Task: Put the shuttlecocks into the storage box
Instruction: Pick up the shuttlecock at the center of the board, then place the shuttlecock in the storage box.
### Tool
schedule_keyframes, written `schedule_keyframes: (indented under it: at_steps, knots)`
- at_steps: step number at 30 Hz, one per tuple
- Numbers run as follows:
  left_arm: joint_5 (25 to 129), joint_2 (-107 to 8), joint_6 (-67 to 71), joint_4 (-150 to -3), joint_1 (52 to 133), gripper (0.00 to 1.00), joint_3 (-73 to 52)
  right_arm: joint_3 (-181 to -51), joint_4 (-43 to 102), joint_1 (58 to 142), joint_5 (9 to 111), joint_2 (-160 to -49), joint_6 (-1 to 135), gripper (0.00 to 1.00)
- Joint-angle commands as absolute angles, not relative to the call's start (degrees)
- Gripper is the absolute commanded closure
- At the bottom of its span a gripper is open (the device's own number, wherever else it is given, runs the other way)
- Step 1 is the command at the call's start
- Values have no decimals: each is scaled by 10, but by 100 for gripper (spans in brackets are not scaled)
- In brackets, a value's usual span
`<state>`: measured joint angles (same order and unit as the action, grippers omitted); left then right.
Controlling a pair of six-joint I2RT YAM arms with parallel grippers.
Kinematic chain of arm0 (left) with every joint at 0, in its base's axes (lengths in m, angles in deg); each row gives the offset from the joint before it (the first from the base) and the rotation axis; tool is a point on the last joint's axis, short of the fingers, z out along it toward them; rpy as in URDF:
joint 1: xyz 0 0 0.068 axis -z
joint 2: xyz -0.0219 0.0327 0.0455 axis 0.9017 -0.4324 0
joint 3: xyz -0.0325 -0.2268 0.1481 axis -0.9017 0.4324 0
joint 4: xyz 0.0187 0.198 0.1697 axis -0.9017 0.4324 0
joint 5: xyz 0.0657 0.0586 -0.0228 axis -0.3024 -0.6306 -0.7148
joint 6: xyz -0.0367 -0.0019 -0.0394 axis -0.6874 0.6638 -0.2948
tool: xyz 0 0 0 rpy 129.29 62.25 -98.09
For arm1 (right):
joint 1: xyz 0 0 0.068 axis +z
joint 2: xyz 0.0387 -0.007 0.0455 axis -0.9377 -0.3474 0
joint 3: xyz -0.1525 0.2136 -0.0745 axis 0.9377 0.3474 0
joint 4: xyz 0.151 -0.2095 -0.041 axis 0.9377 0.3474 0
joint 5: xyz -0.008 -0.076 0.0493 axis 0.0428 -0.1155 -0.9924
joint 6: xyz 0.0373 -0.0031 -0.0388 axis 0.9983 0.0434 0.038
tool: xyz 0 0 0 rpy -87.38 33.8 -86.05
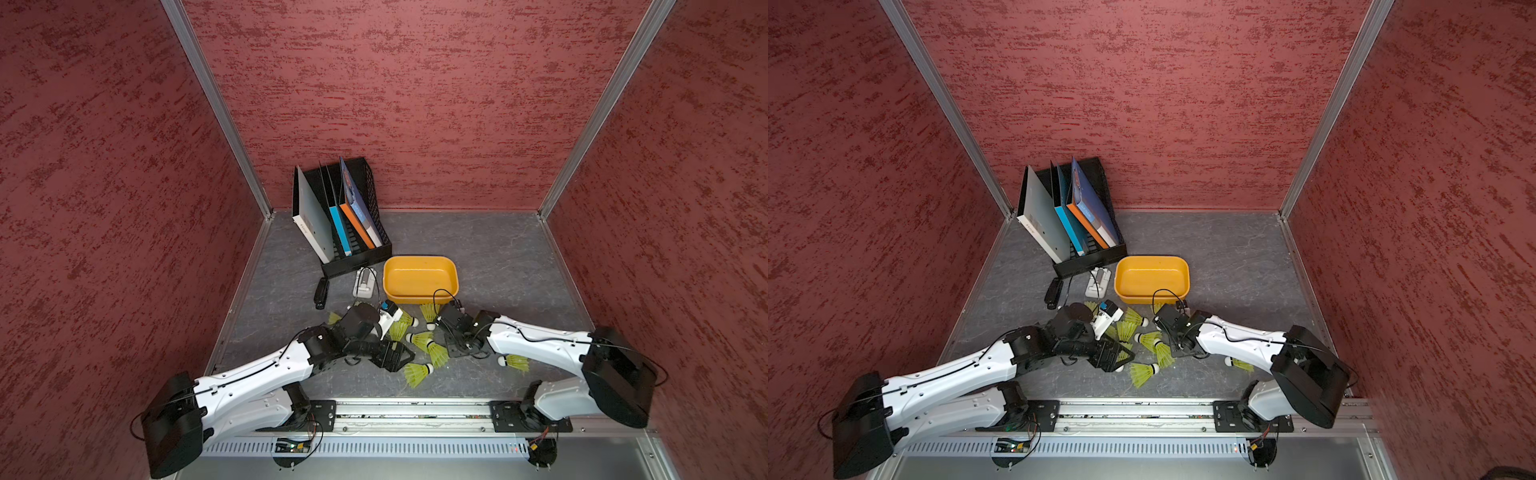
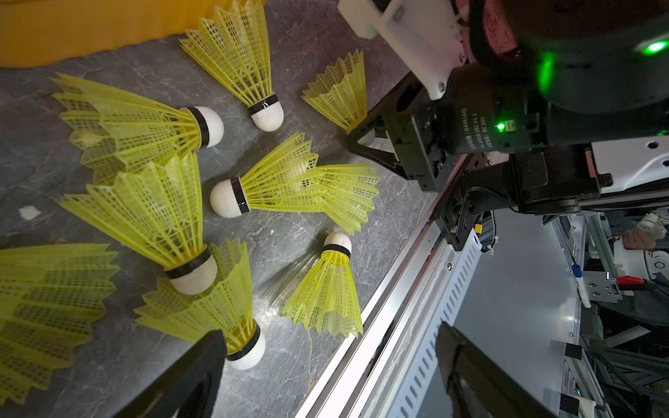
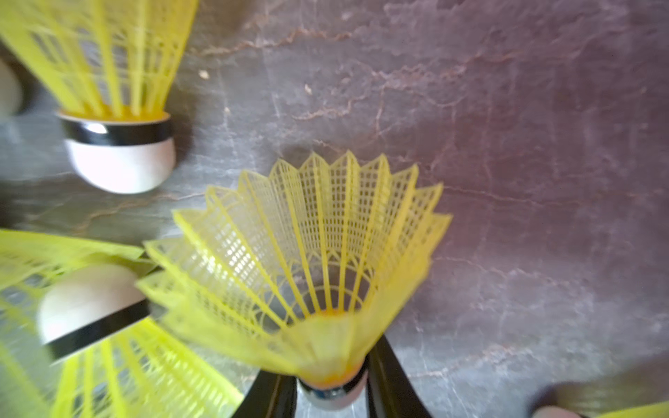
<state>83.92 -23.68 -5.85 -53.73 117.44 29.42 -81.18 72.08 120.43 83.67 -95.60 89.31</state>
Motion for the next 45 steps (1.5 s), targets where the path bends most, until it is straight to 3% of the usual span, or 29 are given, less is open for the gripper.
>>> schedule_keyframes:
  at_steps: [1,6,10,23,45]
  knots:
    - [818,-250,-66,-541,1174,6,269,-838,773,1202,850,-917,913,78]
    - [821,-276,-86,-551,1150,6,241,-893,832,1198,848,-895,924,79]
    - [857,-303,-86,-535,1087,6,194,-968,853,1174,822,-908,907,79]
    - [907,-434,-30,-482,938,6,49,-1185,840,1084,745,-1124,859,80]
    - [915,-556,-32,-502,921,7,-21,-1299,843,1013,772,-1292,792,80]
